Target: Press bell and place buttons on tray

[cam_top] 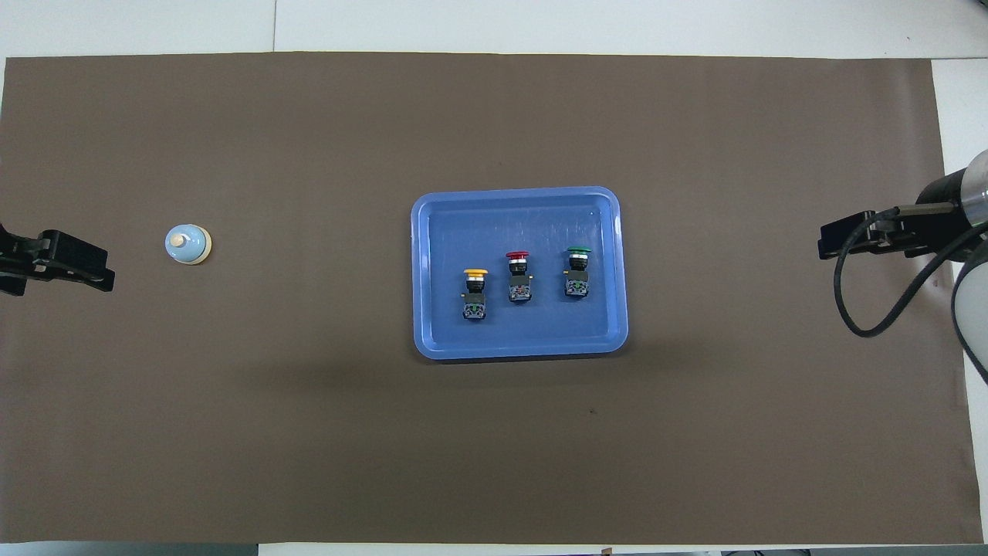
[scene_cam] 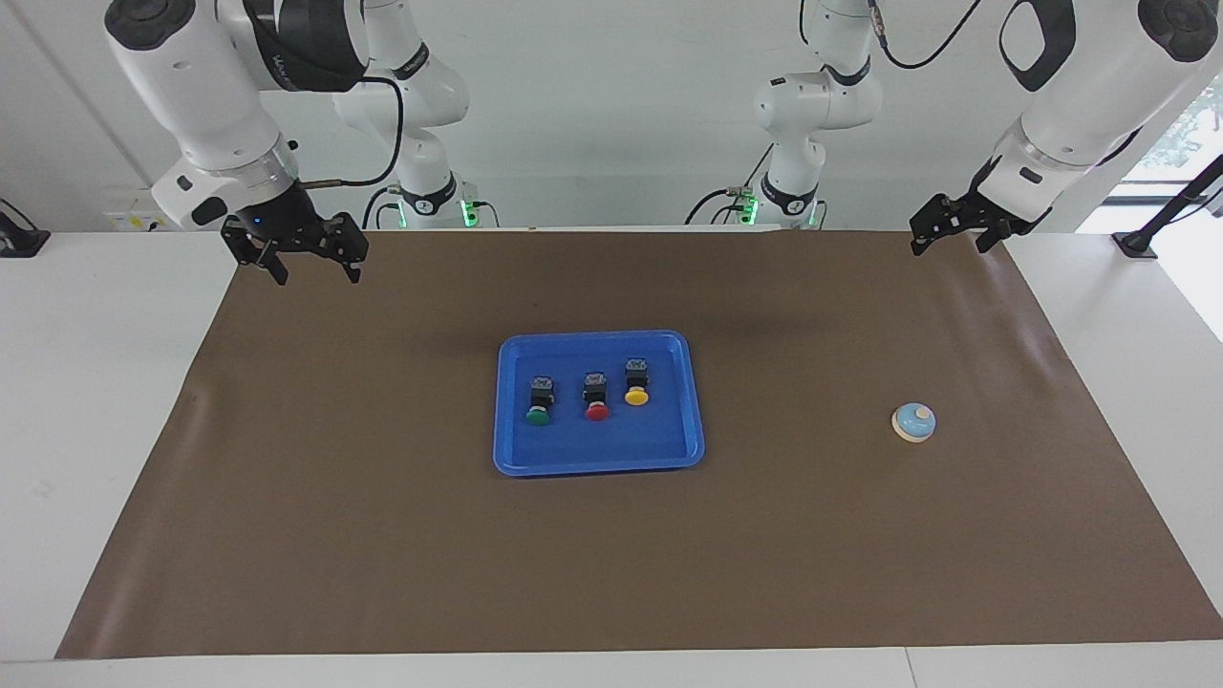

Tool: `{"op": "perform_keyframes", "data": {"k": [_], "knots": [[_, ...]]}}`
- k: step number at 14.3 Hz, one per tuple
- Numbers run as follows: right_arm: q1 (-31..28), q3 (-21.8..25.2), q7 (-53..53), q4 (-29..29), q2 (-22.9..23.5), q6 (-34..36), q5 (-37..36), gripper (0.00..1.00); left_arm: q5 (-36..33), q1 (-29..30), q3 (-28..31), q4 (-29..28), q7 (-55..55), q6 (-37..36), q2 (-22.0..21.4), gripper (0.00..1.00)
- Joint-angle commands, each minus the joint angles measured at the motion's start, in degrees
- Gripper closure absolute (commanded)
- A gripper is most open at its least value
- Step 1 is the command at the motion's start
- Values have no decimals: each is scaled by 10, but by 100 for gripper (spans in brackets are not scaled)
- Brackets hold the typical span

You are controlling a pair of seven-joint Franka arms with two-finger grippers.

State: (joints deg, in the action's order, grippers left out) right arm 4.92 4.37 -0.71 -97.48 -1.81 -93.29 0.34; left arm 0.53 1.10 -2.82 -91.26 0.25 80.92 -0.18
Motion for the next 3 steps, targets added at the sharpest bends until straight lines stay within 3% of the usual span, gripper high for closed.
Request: {"op": "perform_keyframes", "data": {"k": [1, 3], "knots": [[-4, -4, 10, -18, -15, -1, -3, 0, -10, -2, 0, -17, -2, -1, -16, 0], [-4, -4, 10, -18, -15, -1, -3, 0, -10, -6, -1, -17, -1, 1, -16, 0]]}}
